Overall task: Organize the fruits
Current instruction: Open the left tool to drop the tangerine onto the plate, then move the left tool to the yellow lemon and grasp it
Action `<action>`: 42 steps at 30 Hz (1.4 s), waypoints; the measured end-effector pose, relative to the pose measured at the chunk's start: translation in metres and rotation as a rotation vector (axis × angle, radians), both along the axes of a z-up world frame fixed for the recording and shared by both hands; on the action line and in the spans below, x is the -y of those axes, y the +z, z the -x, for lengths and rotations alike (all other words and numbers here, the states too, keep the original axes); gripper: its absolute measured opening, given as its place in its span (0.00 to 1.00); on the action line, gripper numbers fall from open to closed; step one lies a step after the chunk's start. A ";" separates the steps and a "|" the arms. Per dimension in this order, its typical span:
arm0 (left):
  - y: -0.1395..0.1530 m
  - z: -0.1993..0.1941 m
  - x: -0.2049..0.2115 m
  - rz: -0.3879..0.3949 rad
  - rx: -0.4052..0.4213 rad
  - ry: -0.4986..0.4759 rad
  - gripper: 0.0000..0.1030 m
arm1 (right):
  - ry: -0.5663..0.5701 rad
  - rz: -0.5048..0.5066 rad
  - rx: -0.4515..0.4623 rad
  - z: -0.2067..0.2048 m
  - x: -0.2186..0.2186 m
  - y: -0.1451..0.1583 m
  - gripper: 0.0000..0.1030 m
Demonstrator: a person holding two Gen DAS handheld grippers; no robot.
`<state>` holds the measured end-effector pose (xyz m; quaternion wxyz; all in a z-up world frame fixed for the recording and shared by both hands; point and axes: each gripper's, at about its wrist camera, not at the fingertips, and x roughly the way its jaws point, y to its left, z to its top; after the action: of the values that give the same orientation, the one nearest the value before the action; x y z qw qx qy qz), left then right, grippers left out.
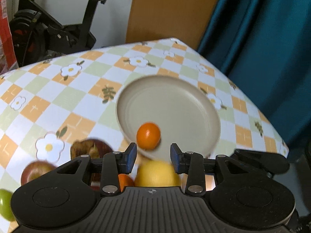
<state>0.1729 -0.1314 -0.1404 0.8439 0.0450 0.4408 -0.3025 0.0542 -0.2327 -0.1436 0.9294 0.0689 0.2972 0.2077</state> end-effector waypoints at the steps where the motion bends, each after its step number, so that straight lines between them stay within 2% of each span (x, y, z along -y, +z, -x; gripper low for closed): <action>1: -0.002 0.002 -0.001 -0.004 -0.005 -0.005 0.39 | 0.008 0.005 -0.007 0.001 -0.003 -0.002 0.55; 14: -0.008 0.009 -0.013 0.032 -0.046 -0.018 0.39 | 0.012 -0.002 -0.047 -0.003 -0.015 -0.021 0.57; 19: -0.010 0.010 -0.015 0.043 -0.063 -0.029 0.45 | 0.000 -0.024 -0.062 -0.004 -0.011 -0.026 0.57; 21: -0.010 0.013 -0.014 0.042 -0.059 -0.046 0.52 | -0.005 -0.037 -0.066 -0.004 -0.010 -0.027 0.57; 30: -0.012 0.020 -0.011 0.003 -0.023 -0.042 0.50 | -0.015 -0.074 -0.075 -0.005 -0.005 -0.032 0.50; 42: 0.009 0.028 -0.010 0.047 0.031 -0.027 0.49 | -0.036 -0.087 0.004 0.006 -0.003 -0.017 0.50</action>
<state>0.1453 -0.1216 -0.1316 0.8472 0.0356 0.4198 -0.3237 0.0477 -0.2297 -0.1605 0.9297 0.1144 0.2849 0.2036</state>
